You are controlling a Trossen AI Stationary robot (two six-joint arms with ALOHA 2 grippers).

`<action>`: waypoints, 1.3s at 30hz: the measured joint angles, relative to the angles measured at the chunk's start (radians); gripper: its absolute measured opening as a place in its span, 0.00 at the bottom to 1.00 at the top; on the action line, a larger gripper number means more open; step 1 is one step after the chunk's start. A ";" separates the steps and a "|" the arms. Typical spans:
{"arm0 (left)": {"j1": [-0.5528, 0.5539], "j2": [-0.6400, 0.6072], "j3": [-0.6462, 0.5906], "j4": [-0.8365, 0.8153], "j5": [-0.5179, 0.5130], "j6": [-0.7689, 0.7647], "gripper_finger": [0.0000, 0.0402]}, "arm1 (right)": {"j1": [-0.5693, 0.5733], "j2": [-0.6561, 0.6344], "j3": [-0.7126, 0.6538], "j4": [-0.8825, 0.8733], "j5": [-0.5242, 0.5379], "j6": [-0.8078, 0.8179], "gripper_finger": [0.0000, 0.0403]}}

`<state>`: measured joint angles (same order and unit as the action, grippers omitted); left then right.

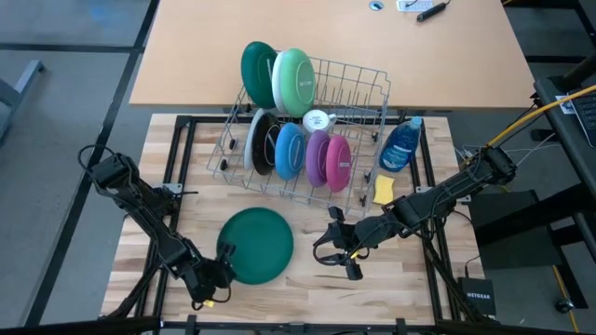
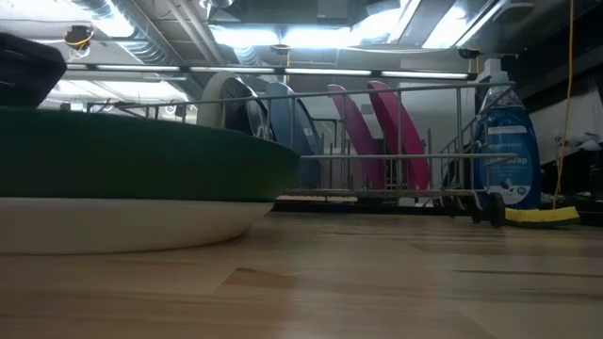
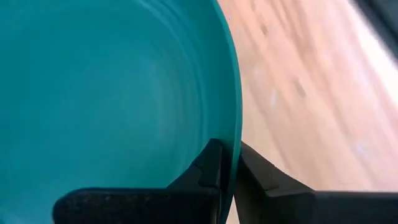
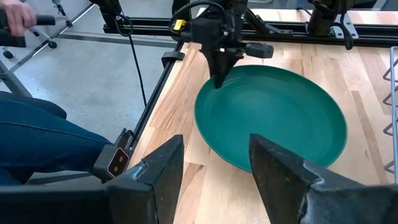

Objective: Sort dishes
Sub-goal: Put the dark green plate in the dish rack

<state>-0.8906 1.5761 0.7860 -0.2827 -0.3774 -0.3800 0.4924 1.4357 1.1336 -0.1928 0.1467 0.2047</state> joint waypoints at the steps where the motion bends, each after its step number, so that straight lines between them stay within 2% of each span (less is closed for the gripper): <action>1: 0.000 -0.003 0.000 0.011 0.002 -0.008 0.03 | 0.000 0.000 0.000 0.000 0.000 0.000 0.46; 7: 0.002 -0.054 -0.001 0.082 0.001 -0.085 0.01 | -0.002 0.000 0.000 0.004 0.002 -0.001 0.46; 10: 0.002 -0.097 -0.001 0.141 -0.020 -0.094 0.01 | -0.002 -0.001 0.000 0.008 0.036 -0.001 0.46; 19: 0.039 -0.295 -0.001 0.318 -0.182 -0.103 0.00 | -0.002 -0.086 0.000 0.010 0.164 -0.045 0.46; 23: 0.090 -0.369 0.000 0.412 -0.201 -0.105 0.00 | -0.002 -0.166 0.000 0.009 0.272 -0.107 0.46; 28: 0.172 -0.419 0.000 0.614 -0.203 -0.033 0.00 | -0.002 -0.262 0.000 0.010 0.504 -0.198 0.46; 34: 0.306 -0.426 0.000 0.961 -0.148 0.199 0.00 | -0.024 -0.352 0.000 0.011 0.747 -0.324 0.46; 39: 0.508 -0.426 0.001 1.180 0.001 0.301 0.00 | -0.153 -0.407 0.000 0.012 0.725 -0.398 0.46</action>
<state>-0.3828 1.1496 0.7868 0.8977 -0.3766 -0.0790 0.3392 1.0285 1.1339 -0.1806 0.8716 -0.1930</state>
